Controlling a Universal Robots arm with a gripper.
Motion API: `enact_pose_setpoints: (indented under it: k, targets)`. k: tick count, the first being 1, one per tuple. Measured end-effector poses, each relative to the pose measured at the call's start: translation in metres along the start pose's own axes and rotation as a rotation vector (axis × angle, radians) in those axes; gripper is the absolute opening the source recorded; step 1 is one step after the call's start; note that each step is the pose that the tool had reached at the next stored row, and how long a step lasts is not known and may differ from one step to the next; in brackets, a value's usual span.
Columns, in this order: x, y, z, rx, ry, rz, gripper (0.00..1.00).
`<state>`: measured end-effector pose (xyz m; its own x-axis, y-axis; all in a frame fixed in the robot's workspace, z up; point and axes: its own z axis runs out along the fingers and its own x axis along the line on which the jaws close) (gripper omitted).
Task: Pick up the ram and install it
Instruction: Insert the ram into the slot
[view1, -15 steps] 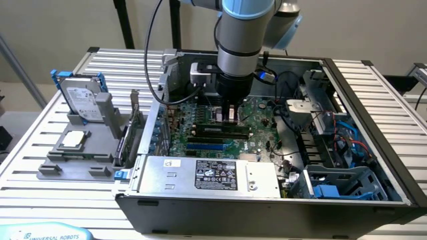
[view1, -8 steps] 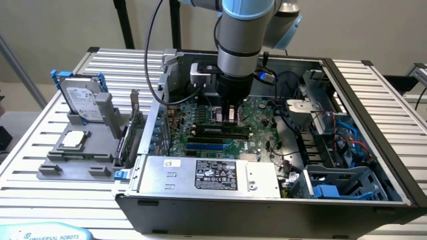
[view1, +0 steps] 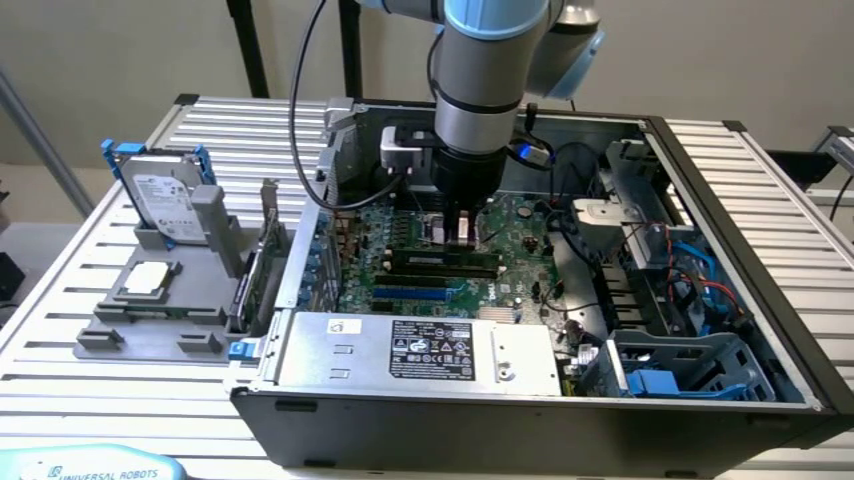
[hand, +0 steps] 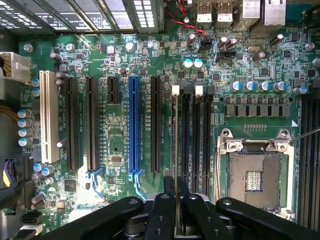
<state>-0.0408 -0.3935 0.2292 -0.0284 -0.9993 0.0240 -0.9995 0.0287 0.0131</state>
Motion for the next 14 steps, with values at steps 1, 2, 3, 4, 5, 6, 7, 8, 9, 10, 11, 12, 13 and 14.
enact_pose_setpoints:
  k: [1,2,3,4,5,6,7,8,9,10,11,12,13,14]
  targets:
    - [-0.0003,0.0,0.0,0.0,0.0002,-0.001,0.13]
    - [-0.0006,0.0,0.0001,0.0,0.0001,-0.002,0.13]
    - [-0.0006,0.0,0.0002,0.0,0.0003,-0.003,0.13]
    - [-0.0007,0.0,0.0003,0.0,0.0007,-0.004,0.13]
    - [-0.0007,0.0,0.0004,0.0001,0.0011,-0.005,0.13]
    - [-0.0007,0.0,0.0006,0.0001,0.0017,-0.006,0.13]
    - [-0.0008,0.0,0.0008,0.0001,0.0022,-0.007,0.13]
    - [-0.0008,0.0,0.001,0.0002,0.0025,-0.007,0.13]
    - [-0.0008,0.0,0.0013,0.0002,0.0029,-0.008,0.13]
    - [-0.0008,0.0,0.0016,0.0002,0.0032,-0.008,0.13]
    - [-0.0008,0.0,0.002,0.0003,0.0032,-0.009,0.13]
    - [-0.0008,0.0,0.0024,0.0003,0.0034,-0.01,0.13]
    - [-0.0008,0.0,0.0028,0.0003,0.0035,-0.01,0.13]
    - [-0.0008,0.0,0.0031,0.0003,0.0036,-0.011,0.13]
